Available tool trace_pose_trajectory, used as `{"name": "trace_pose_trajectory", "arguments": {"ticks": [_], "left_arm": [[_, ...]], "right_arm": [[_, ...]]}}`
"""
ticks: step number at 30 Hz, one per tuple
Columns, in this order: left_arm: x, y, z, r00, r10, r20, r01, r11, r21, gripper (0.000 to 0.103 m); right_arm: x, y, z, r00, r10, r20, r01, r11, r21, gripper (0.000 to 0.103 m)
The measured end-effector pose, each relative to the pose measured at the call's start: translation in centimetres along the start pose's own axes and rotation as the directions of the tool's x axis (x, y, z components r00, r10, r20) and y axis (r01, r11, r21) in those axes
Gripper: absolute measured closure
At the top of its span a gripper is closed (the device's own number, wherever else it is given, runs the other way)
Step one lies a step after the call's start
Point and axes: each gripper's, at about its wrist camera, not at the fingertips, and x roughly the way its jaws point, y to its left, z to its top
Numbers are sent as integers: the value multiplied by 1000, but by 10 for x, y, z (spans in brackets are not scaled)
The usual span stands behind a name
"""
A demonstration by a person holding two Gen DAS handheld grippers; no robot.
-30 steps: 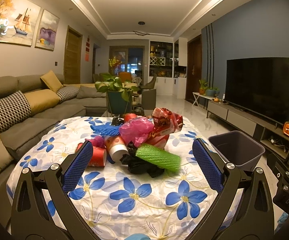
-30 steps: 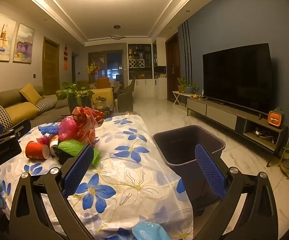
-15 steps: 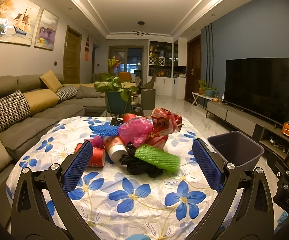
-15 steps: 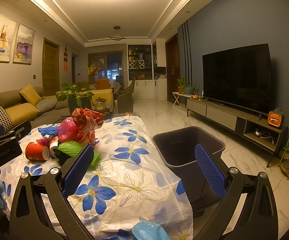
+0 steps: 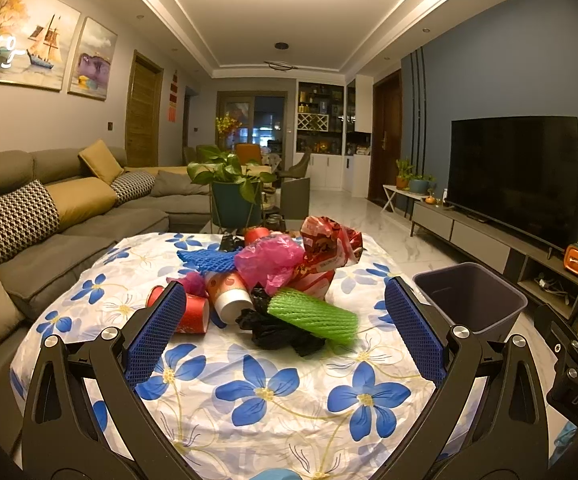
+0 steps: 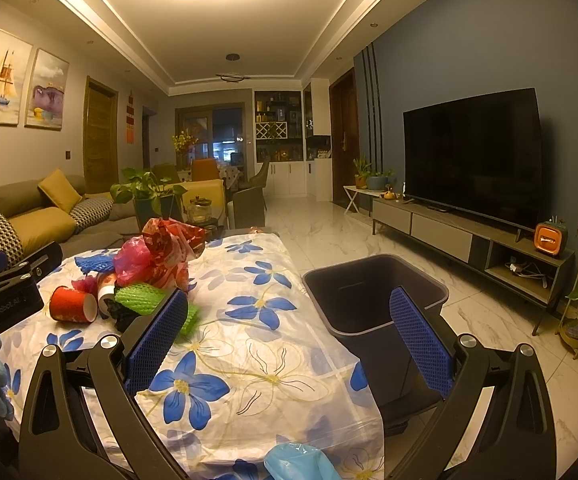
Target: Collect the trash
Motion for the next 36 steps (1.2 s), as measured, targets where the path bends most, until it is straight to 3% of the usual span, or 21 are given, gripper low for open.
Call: {"name": "trace_pose_trajectory", "arguments": {"ticks": [36], "left_arm": [[1, -1, 1, 1000, -4, -2, 4, 1000, -2, 5]], "right_arm": [[-1, -4, -1, 1000, -1, 5, 1, 1000, 5, 6]]}}
